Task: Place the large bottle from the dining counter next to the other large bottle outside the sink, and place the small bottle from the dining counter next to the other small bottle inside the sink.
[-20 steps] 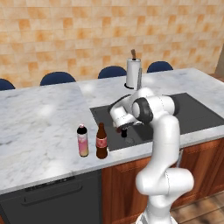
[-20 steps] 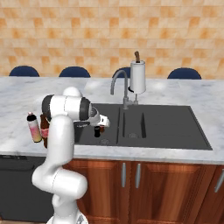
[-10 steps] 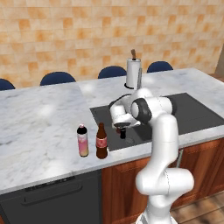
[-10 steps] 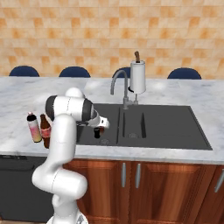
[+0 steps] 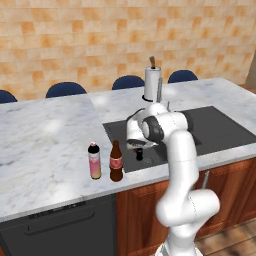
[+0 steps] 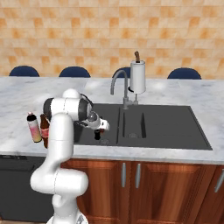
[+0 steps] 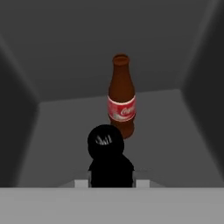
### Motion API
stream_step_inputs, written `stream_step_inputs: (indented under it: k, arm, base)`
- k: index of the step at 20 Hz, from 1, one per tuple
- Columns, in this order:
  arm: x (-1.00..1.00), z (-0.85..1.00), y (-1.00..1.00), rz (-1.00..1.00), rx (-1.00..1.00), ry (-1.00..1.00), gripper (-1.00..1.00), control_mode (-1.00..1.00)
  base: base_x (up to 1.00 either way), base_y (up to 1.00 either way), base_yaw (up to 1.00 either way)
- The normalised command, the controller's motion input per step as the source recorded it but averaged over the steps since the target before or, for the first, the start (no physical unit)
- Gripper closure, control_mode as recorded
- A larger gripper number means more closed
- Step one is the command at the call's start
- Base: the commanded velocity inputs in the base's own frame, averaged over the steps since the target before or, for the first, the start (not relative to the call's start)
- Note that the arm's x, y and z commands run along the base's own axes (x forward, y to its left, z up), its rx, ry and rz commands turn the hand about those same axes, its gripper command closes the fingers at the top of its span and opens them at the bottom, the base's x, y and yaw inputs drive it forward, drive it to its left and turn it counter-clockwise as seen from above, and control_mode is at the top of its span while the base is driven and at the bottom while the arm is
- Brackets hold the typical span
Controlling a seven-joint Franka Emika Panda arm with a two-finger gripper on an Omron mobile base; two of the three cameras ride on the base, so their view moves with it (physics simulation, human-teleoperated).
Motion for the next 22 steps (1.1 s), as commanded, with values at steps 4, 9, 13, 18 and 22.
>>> stream_step_inputs:
  k: [4,9,13,18,22]
  arm:
    - [0.24,-0.16,0.11,0.00,0.00,0.00,-1.00,-1.00]
    - [0.12,-0.07,0.02,0.00,0.00,-0.02,-1.00,-1.00]
    - [0.14,-0.10,0.00,0.00,0.00,-0.01,-1.00,-1.00]
    - [0.03,0.09,0.00,0.00,0.00,-0.08,-1.00,-1.00]
    - [0.00,0.45,0.00,0.00,0.00,-0.12,-1.00,-1.00]
  base:
    - [0.00,0.00,0.00]
    - [0.00,0.00,0.00]
    - [0.00,0.00,0.00]
    - [0.00,0.00,0.00]
    - [0.00,0.00,0.00]
